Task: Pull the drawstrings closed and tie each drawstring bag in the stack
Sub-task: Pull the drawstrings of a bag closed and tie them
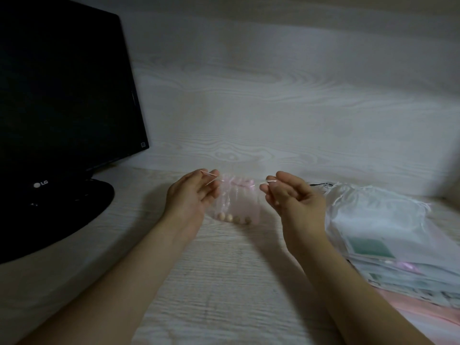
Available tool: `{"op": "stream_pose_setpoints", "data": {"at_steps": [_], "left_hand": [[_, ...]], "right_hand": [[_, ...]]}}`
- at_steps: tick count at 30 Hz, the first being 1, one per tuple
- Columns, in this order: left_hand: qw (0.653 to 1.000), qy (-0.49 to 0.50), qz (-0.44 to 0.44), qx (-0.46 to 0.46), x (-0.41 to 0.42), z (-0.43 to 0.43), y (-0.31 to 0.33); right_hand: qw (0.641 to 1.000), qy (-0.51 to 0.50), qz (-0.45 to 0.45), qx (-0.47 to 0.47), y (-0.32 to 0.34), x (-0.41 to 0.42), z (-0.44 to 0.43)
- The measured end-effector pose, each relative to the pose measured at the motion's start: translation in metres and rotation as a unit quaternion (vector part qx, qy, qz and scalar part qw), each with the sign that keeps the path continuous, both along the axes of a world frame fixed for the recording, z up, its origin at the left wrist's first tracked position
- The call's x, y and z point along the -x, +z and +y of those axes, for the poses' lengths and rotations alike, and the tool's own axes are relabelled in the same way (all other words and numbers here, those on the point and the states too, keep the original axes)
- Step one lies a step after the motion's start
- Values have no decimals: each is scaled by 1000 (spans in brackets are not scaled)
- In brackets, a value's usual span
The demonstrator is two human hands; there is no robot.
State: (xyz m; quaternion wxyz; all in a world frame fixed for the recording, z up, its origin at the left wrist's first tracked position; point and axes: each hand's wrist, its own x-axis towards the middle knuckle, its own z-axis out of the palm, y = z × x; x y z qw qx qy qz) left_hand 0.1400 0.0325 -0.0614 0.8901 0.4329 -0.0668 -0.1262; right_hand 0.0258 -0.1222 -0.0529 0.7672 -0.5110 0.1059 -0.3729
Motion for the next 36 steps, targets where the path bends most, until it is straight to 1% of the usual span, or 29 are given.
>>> {"op": "stream_pose_setpoints", "data": {"at_steps": [4, 8, 13, 17, 18, 19, 20, 21, 22, 23, 24, 26, 27, 29, 30, 33, 35, 36], "left_hand": [[994, -65, 57, 64, -1, 5, 9], [990, -61, 88, 93, -4, 6, 8], [990, -38, 108, 78, -10, 7, 4], [996, -37, 79, 20, -13, 6, 1], [997, -41, 69, 8, -12, 5, 1], [997, -44, 62, 5, -11, 4, 1], [997, -47, 57, 6, -10, 4, 3], [997, -49, 53, 9, -8, 4, 4], [997, -51, 49, 10, -6, 4, 5], [998, -54, 43, 10, -5, 4, 7], [998, -57, 38, 8, -3, 5, 7], [998, -56, 31, -1, -2, 5, 7], [998, -53, 28, -7, -2, 5, 7], [999, -44, 19, -19, -3, 5, 6], [999, -37, 16, -25, -4, 5, 6], [999, -20, 27, -19, -6, 7, 6], [999, -19, 43, 2, -7, 9, 6], [999, -22, 48, 10, -7, 10, 7]], "right_hand": [[992, 57, -7, -113, 6, 5, 3], [980, 85, -13, -180, 12, 6, 1], [972, 113, -25, -202, 13, 5, -2], [974, 122, -3, -192, 15, 4, -1], [980, 109, 16, -165, 15, 4, 0], [989, 84, 40, -114, 15, 4, 0], [996, 42, 72, -28, 13, 4, 0], [991, -4, 106, 84, 12, 4, 1], [970, -43, 135, 198, 11, 6, 4], [942, -70, 153, 290, 11, 8, 7], [922, -81, 163, 342, 10, 9, 9], [891, -84, 178, 408, 7, 9, 11], [864, -95, 188, 458, 6, 9, 10], [796, -134, 205, 553, 2, 9, 6], [780, -146, 207, 572, 1, 9, 4], [773, -140, 204, 584, 0, 6, -4], [783, -117, 200, 577, 1, 5, -5], [796, -103, 201, 561, 2, 5, -4]]}}
